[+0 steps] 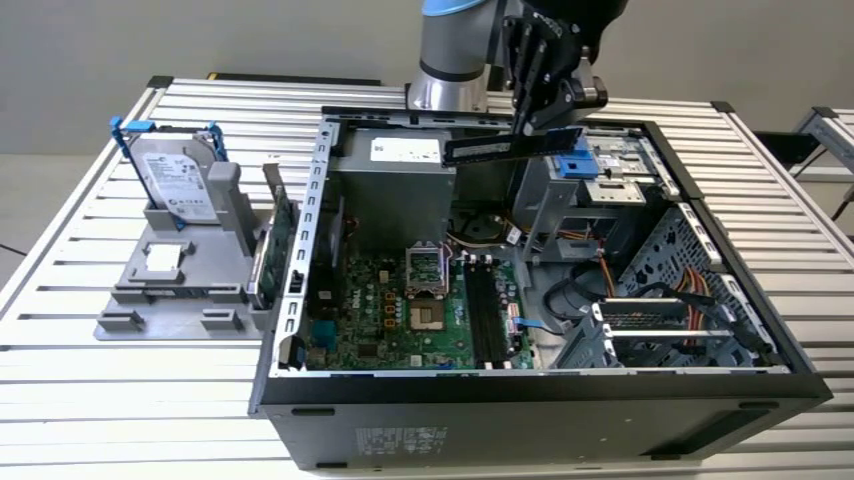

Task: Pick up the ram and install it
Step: 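Insert the ram into the slot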

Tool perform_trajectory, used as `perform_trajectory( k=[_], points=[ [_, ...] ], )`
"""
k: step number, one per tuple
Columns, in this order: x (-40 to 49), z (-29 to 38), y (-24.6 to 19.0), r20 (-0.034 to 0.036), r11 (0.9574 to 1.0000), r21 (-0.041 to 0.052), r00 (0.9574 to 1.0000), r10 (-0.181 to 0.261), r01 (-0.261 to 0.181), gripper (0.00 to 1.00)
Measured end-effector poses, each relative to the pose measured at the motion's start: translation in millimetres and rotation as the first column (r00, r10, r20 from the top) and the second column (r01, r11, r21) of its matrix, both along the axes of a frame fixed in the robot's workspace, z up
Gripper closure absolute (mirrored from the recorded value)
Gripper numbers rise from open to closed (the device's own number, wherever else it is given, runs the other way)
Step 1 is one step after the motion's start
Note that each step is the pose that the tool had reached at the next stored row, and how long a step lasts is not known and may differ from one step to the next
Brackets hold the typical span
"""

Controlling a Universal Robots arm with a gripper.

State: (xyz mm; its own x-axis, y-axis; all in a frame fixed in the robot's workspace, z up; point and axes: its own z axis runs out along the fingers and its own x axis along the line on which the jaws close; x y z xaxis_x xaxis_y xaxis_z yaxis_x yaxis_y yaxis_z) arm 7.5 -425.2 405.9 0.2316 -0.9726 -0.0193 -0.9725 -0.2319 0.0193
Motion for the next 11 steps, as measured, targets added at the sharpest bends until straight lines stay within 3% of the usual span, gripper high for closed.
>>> perform_trajectory(
  k=[11],
  points=[
    [0.0,0.0,0.0,0.0,0.9969,0.0,0.9969,0.079,-0.079,1.0]
  ],
)
